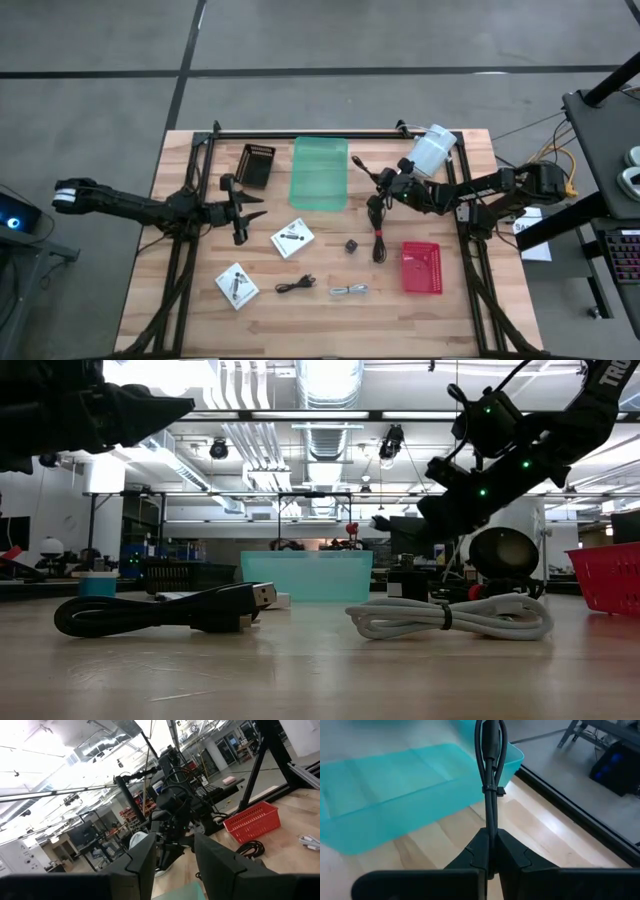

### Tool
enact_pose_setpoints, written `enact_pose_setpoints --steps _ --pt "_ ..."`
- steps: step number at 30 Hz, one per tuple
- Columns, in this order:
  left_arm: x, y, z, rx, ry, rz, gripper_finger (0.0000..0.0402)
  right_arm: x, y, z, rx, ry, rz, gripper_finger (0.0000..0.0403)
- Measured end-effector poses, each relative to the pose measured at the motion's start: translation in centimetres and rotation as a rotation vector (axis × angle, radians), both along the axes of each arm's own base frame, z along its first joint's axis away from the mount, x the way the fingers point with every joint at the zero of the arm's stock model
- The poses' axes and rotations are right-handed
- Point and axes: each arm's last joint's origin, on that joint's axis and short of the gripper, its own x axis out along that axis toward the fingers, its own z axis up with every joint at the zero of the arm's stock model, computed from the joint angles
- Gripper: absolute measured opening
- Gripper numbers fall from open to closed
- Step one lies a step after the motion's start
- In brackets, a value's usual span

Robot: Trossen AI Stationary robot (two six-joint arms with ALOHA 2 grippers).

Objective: Pick and place items into bin
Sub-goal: Put the top black charger cable into the green bin

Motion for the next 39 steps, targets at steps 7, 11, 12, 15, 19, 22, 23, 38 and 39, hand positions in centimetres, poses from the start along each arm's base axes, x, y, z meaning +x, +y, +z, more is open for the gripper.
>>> enact_pose_setpoints --steps 7,11,12,15,19,22,23,38,39 --pt "0.0 0.0 0.0 0.0 0.0 0.0 0.0118 0.2 0.3 0.0 0.031 0.005 0.115 0.0009" --pt "0.0 0.0 0.0 0.0 -0.001 0.0 0.0118 0.4 0.4 0.0 0.045 -0.005 0.181 0.0009" --pt "0.0 0.0 0.0 0.0 -0.001 0.0 0.0118 0.4 0.4 0.1 0.042 -0.007 0.19 0.0009" --pt "0.0 0.0 0.0 0.0 -0.001 0.0 0.0118 0.5 0.5 0.2 0.028 -0.003 0.227 0.0009" --pt "0.0 0.0 0.0 0.0 -0.001 0.0 0.0118 0.6 0.6 0.2 0.022 -0.001 0.296 0.0009" --pt "0.0 0.0 0.0 0.0 -0.001 0.0 0.0118 0.7 0.7 0.4 0.02 -0.013 0.349 0.0009" --pt "0.0 0.0 0.0 0.0 -0.001 0.0 0.0118 0.8 0.8 0.4 0.022 -0.013 0.367 0.0009" --pt "0.0 0.0 0.0 0.0 -0.003 0.0 0.0118 1.3 1.1 0.8 -0.077 0.067 0.621 0.0009" --pt "0.0 0.0 0.0 0.0 -0.003 0.0 0.0118 1.3 1.1 0.7 -0.087 0.075 0.629 0.0009"
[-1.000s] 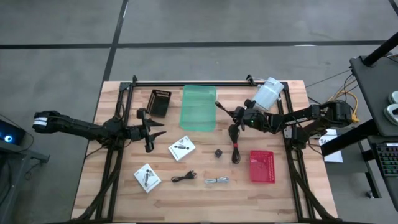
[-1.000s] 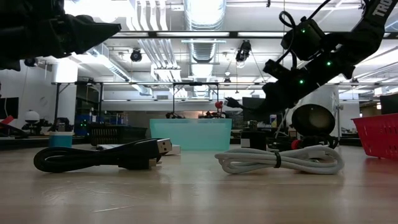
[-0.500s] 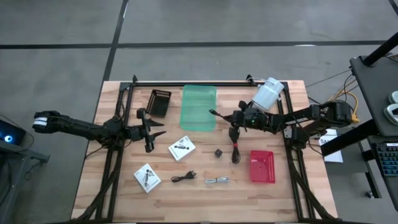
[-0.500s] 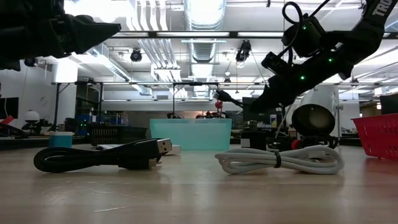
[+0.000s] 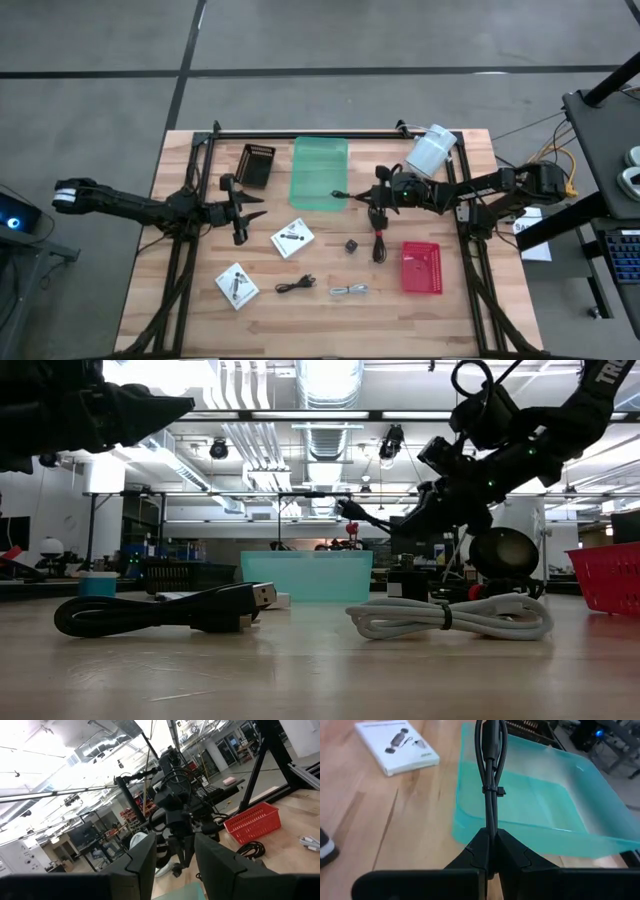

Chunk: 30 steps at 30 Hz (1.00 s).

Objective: Pick and place items into bin
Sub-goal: Put the top black charger cable into the green bin

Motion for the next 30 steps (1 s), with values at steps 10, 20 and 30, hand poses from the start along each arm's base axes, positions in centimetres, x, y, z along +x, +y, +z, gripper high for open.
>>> enact_pose_setpoints --steps 10,20,30 --pt "0.0 0.0 0.0 0.0 0.0 0.0 0.0118 0.0 0.6 -0.1 -0.035 -0.007 0.244 0.0009" --pt "0.0 0.0 0.0 0.0 0.001 0.0 0.0118 0.1 1.1 0.4 -0.027 -0.077 0.444 0.0009" --pt "0.0 0.0 0.0 0.001 0.001 0.0 0.0118 0.1 1.7 0.6 -0.018 -0.145 0.662 0.0009"
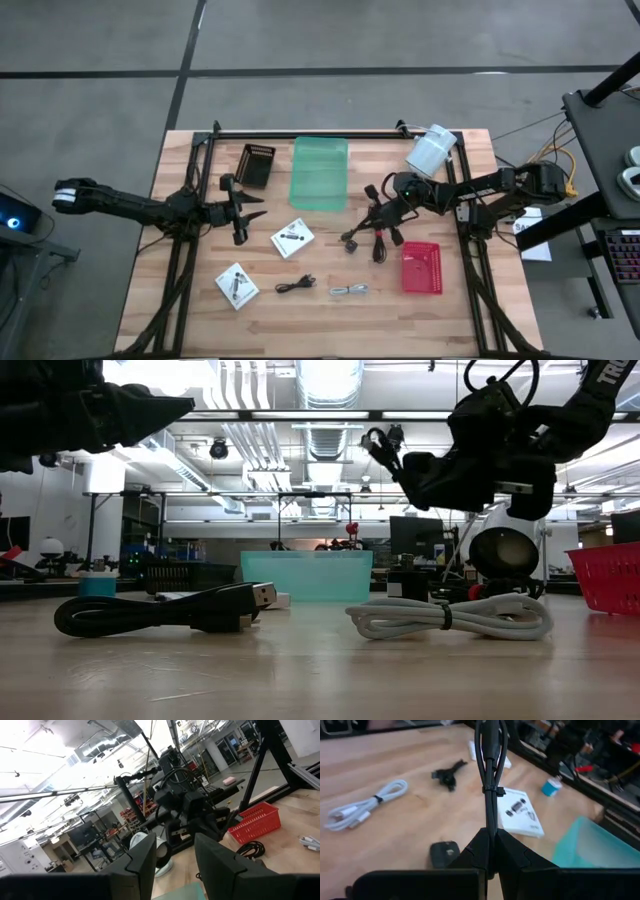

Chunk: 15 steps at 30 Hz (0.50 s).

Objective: Pick and place items into bin
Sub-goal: Put the top black charger cable into the green bin

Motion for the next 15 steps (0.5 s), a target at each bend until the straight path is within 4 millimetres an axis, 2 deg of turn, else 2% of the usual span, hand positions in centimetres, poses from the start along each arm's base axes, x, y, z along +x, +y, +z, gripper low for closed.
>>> enact_pose_setpoints --steps 15 --pt "0.0 0.0 0.0 0.0 0.0 0.0 0.0118 -0.13 0.6 0.67 0.02 -0.118 0.263 0.0009"
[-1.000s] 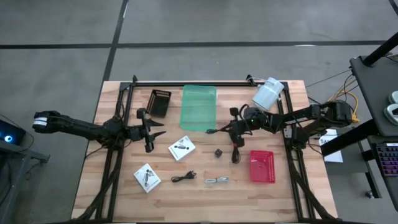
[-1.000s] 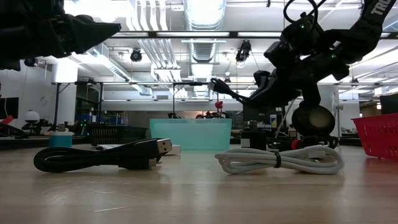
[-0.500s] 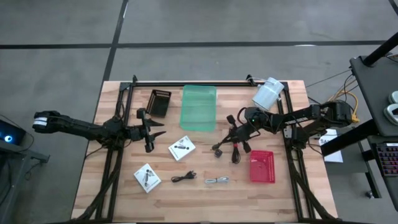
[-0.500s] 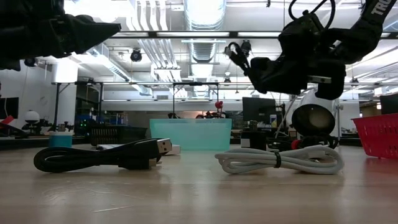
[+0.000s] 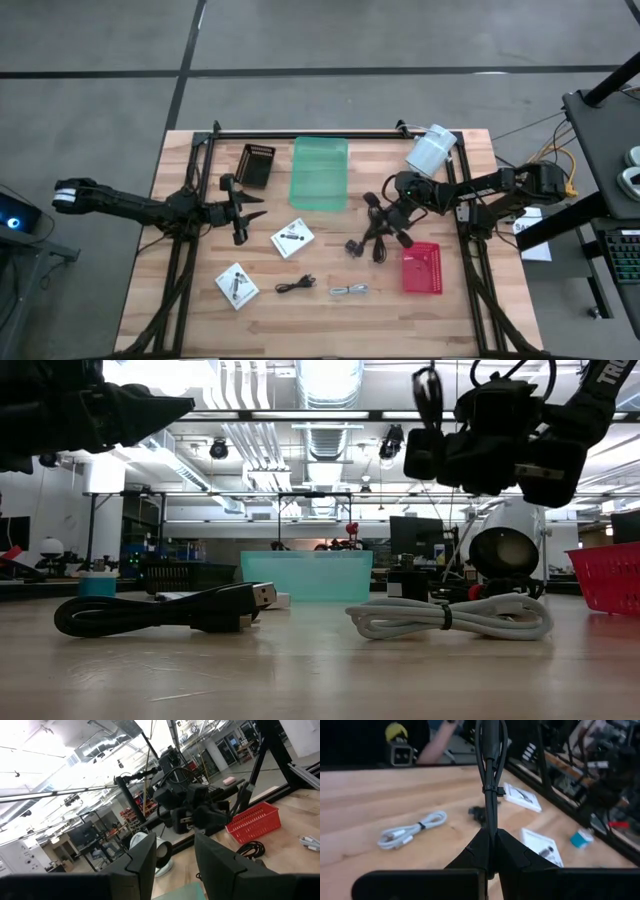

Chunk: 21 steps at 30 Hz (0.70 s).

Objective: Pick and place items into bin
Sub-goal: Put the top black charger cable into the green bin

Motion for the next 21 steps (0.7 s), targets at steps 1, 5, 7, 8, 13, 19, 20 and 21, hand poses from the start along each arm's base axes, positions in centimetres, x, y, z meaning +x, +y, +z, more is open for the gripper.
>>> enact_pose_setpoints --steps 1,5,7,8,13,19,20,21 --pt "0.0 0.0 -0.01 0.0 0.001 0.0 0.0118 -0.01 0.04 0.07 0.004 -0.009 0.017 0.0009" --pt "0.0 0.0 0.0 0.0 0.0 0.0 0.0118 -0.18 0.29 0.29 0.002 -0.069 0.144 0.0009" --pt "0.0 0.0 0.0 0.0 0.0 0.0 0.0118 -0.27 0.42 0.45 0.006 -0.103 0.21 0.0009" --pt "0.0 0.0 0.0 0.0 0.0 0.0 0.0118 -0.31 0.47 0.52 0.009 -0.115 0.235 0.0009" --pt "0.0 0.0 0.0 0.0 0.0 0.0 0.0118 -0.42 0.56 0.57 0.017 -0.132 0.287 0.0009" --pt "0.0 0.0 0.0 0.0 0.0 0.0 0.0118 -0.42 0.56 0.57 0.018 -0.131 0.286 0.0009" --pt "0.0 0.0 0.0 0.0 0.0 0.0 0.0118 -0.42 0.56 0.57 0.018 -0.131 0.286 0.0009" --pt "0.0 0.0 0.0 0.0 0.0 0.0 0.0118 -0.42 0.56 0.57 0.018 -0.131 0.286 0.0009"
